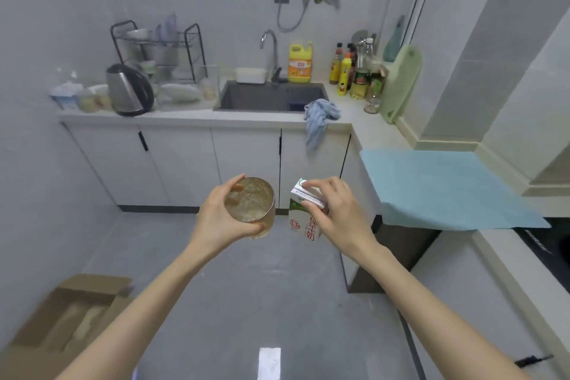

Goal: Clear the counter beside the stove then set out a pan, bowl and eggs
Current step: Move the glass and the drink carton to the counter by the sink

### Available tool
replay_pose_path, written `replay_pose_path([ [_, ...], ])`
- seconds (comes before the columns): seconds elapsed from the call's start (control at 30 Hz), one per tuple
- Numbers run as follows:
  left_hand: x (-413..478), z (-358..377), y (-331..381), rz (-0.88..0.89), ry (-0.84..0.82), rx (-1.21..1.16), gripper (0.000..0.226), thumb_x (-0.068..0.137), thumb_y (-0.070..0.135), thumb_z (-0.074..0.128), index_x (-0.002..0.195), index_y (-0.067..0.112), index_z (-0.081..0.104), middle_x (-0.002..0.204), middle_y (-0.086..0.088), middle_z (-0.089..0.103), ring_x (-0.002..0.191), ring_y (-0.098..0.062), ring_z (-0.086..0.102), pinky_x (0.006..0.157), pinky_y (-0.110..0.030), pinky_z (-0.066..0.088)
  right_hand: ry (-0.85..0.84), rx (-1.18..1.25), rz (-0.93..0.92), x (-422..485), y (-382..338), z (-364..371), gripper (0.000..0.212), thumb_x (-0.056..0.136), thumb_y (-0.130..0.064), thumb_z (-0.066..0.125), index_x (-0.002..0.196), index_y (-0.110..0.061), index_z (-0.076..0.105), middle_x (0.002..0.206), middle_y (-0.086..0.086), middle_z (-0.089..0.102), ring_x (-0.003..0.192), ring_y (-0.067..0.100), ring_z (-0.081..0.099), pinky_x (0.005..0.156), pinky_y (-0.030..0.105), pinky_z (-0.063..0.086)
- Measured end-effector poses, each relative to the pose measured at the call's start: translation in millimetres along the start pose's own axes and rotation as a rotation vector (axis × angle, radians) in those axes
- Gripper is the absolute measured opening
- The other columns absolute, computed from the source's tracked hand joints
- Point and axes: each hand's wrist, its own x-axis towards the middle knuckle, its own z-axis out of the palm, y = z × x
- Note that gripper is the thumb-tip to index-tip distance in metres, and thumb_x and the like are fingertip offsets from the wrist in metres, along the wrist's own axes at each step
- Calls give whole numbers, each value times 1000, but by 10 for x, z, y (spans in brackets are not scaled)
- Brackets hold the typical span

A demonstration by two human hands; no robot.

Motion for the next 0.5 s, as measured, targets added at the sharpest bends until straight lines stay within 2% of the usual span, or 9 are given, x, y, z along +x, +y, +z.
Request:
replay_pose_path([
  [0.17, 506, -362, -437, -81, 102, 14, 95, 48, 30, 91, 132, 38, 49, 115, 14, 56, 107, -4, 53, 89, -19, 39, -60, 49, -84, 806, -83, 576, 32, 93, -38, 57, 122, -24, 58, 106, -9, 49, 102, 8, 44, 74, 19, 39],
  [0.3, 1029, -558, -770, -111, 162, 60, 96, 48, 28, 92, 133, 37, 48, 115, 12, 57, 108, -3, 51, 91, -21, 39, -97, 108, -121, 1502, -6, 1066, 33, 93, -38, 56, 123, -25, 57, 110, -7, 52, 106, 9, 45, 78, 23, 41],
  [0.5, 1982, -801, -1085, -176, 234, 111, 96, 49, 27, 92, 134, 37, 48, 116, 11, 55, 107, -5, 51, 90, -20, 38, -168, 163, -181, 2604, 117, 1668, 33, 94, -39, 55, 124, -27, 55, 110, -9, 50, 105, 7, 43, 77, 23, 42],
])
